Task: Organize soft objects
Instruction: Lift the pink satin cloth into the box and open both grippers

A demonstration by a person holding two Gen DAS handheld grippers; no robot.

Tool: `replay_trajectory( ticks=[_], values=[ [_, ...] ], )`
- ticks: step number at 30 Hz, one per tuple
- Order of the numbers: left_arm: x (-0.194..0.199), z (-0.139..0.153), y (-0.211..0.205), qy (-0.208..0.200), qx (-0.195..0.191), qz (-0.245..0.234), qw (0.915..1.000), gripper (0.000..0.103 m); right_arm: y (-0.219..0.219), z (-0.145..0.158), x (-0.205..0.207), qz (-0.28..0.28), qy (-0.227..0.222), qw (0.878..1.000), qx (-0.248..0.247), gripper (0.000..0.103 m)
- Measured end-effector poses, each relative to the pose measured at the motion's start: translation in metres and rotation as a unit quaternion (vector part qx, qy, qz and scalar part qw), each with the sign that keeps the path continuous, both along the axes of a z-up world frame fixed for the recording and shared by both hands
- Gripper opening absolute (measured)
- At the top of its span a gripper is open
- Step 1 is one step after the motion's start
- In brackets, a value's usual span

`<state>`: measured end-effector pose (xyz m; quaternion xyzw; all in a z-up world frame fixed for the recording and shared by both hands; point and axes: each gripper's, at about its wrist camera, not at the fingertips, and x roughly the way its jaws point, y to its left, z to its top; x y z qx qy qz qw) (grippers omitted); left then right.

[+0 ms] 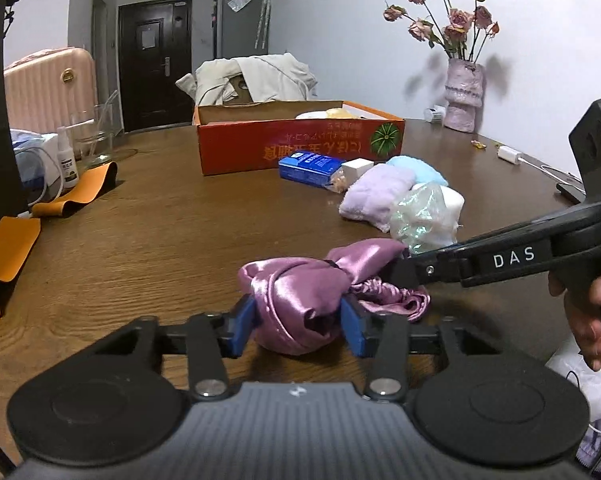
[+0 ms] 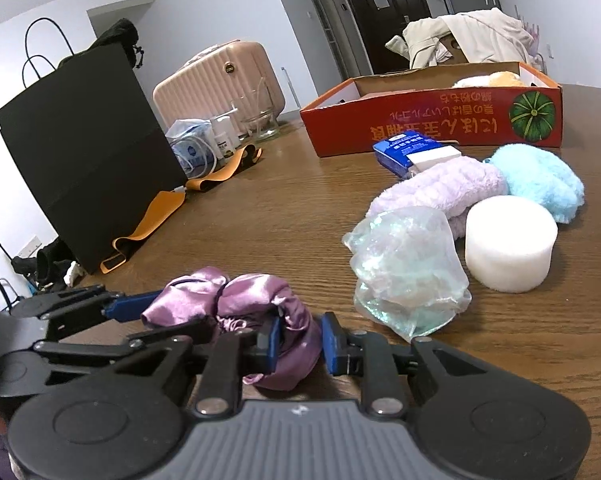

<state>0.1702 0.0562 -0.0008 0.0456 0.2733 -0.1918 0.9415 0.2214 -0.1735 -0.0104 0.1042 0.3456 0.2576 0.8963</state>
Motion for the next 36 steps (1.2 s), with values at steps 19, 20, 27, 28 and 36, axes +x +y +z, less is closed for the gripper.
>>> replay_trajectory(
  ticks=[19,20,27,28,36],
  values=[
    [0.103,0.085,-0.012,-0.015,-0.115,-0.014,0.9932,0.018,-0.029,0.084,0.051,-0.008,-0.103,0.995,0.010,0.012],
    [0.124,0.092,-0.016,-0.014,-0.123,-0.018,0.9922,0.018,-0.033,0.093,0.065,-0.011,-0.115,0.993,0.001,0.012],
    [0.303,0.108,-0.055,0.072,-0.149,-0.005,0.9862,0.018,-0.056,0.132,0.232,-0.027,-0.101,0.993,-0.048,0.012],
    [0.326,0.105,-0.060,0.090,-0.150,0.004,0.9845,0.018,-0.057,0.131,0.258,-0.029,-0.089,0.994,-0.050,0.012],
    [0.434,0.054,-0.086,0.164,-0.118,0.050,0.9781,0.023,-0.054,0.081,0.415,-0.063,0.014,0.996,-0.055,0.011]
  ],
)
